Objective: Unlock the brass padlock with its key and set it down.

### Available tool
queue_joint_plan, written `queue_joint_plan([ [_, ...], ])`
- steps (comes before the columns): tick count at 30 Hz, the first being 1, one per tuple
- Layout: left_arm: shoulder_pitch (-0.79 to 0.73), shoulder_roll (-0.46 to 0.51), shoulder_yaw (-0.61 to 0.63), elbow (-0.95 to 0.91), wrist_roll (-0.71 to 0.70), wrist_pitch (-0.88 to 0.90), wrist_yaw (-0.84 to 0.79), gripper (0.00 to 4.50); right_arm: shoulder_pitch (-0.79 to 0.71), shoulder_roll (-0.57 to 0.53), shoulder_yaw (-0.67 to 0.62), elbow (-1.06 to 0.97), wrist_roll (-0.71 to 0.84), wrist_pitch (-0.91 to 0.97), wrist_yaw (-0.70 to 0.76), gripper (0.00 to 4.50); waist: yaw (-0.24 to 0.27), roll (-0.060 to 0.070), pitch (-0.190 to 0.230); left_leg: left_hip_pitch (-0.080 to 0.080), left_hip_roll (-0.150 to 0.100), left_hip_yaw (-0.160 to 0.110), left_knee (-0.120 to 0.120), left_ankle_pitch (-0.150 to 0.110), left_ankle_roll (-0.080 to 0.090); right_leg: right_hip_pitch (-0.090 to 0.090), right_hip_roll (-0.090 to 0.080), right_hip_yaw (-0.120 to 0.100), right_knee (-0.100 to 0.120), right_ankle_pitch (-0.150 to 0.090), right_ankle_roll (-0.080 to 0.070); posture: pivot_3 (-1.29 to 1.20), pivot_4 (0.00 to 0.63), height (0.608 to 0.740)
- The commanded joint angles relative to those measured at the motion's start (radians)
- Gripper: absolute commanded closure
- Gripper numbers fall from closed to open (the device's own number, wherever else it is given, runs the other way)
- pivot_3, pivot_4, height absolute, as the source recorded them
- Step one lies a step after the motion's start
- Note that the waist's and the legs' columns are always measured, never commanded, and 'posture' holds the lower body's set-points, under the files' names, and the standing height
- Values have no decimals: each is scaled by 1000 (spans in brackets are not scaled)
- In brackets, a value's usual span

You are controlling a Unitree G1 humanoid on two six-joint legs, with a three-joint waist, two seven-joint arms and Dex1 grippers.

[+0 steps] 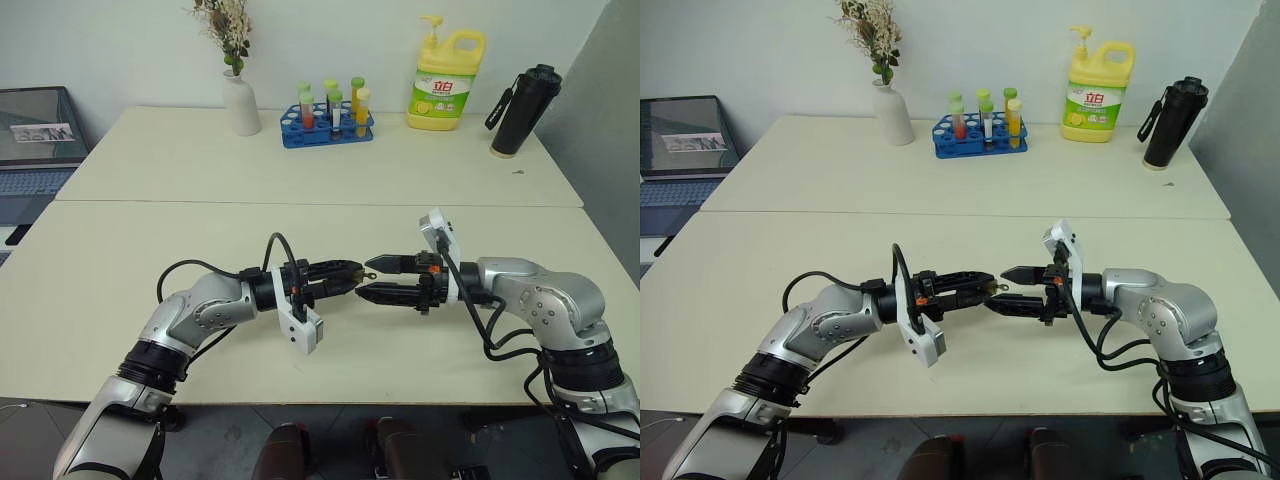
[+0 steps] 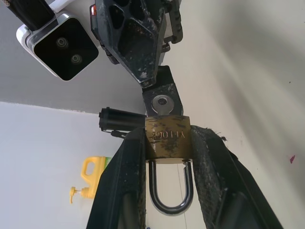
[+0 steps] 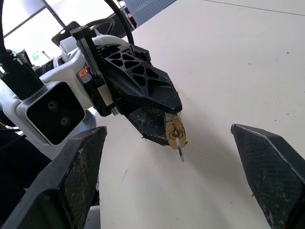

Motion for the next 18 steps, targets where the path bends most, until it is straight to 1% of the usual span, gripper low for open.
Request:
queue_joint_plan([
  [1,5,-6,10,-40,-26,5,21,3534,-18,16,-7,-14,6,-17,-3,472,0,0,0,0,0,0,0,0,0,0,0,0,0,0,0,0,150,740],
  [2,7,-6,10,-43,-23,5,22,3534,-18,21,-5,-12,3,-19,-6,803,0,0,0,0,0,0,0,0,0,0,0,0,0,0,0,0,150,740],
  [3,9,-7,10,-45,-21,5,23,3534,-18,25,-4,-10,0,-20,-8,1025,0,0,0,0,0,0,0,0,0,0,0,0,0,0,0,0,150,740],
  [7,12,-12,9,-49,-24,8,23,3534,-19,30,0,-9,-6,-19,-6,2491,0,0,0,0,0,0,0,0,0,0,0,0,0,0,0,0,150,740],
  [12,14,-20,11,-50,-24,15,24,3534,-25,33,6,-8,-13,-21,-4,4211,0,0,0,0,0,0,0,0,0,0,0,0,0,0,0,0,150,740],
  [13,15,-21,11,-51,-24,18,24,3534,-26,35,7,-8,-15,-22,-2,4331,0,0,0,0,0,0,0,0,0,0,0,0,0,0,0,0,150,740],
  [18,23,-26,12,-58,-20,26,28,3534,-27,40,10,-10,-20,-24,4,4329,0,0,0,0,0,0,0,0,0,0,0,0,0,0,0,0,150,740],
])
